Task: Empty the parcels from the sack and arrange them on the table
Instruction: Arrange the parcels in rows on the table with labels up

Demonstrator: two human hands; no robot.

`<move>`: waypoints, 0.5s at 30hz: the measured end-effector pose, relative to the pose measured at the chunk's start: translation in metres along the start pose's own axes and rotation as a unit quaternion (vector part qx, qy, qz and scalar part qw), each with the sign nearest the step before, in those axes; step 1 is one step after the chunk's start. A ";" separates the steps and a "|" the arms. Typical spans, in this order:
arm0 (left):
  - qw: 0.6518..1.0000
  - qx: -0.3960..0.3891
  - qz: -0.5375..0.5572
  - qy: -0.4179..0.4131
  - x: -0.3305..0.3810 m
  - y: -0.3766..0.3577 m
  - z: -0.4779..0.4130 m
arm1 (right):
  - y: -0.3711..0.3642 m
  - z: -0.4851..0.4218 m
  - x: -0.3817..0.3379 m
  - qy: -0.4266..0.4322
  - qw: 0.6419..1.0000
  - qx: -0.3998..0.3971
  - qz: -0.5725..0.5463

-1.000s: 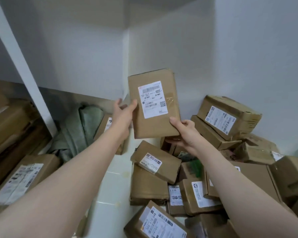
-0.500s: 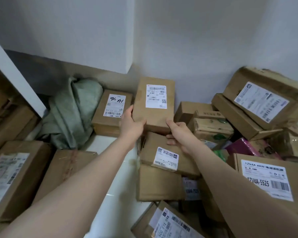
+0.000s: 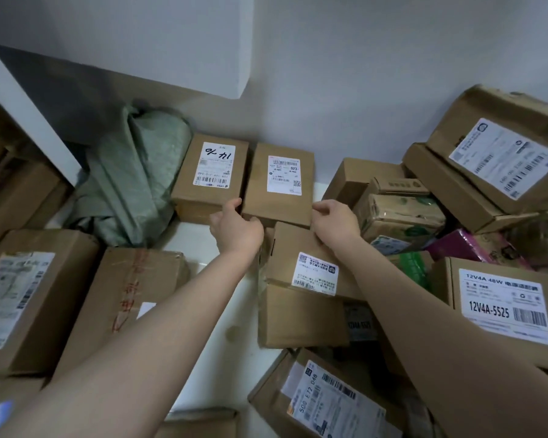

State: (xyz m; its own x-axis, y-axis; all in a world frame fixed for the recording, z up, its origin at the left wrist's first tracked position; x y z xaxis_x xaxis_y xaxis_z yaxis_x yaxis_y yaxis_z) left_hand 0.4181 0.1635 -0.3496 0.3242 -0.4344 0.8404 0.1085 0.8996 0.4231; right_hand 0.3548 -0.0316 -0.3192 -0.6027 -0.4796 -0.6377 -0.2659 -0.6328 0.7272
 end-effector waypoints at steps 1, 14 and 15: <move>1.000 -0.008 -0.008 0.013 -0.004 0.002 0.006 | 0.004 0.005 0.001 0.013 0.999 0.001 0.035; 0.984 -0.157 0.057 0.068 -0.024 0.022 0.093 | 0.001 0.098 0.009 0.078 0.965 -0.156 0.195; 0.983 -0.149 0.083 0.062 -0.018 0.031 0.092 | 0.003 0.104 0.007 0.066 0.971 -0.168 0.159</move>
State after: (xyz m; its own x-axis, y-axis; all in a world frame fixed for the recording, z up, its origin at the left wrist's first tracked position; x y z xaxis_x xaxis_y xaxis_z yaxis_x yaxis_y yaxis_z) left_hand 0.3287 0.1950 -0.3208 0.4713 -0.2879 0.8337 0.3090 0.9392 0.1496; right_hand 0.2716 0.0259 -0.2954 -0.5063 -0.7430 -0.4377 0.1909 -0.5915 0.7834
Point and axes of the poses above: each hand's wrist, its own z-axis away from the middle knuckle, its own y-axis out of the back of the hand, x = y × z, the point moved 6 cm from there along -z, towards the middle knuckle, and after that the axes turned 1 degree about y, right-handed, at the moved point
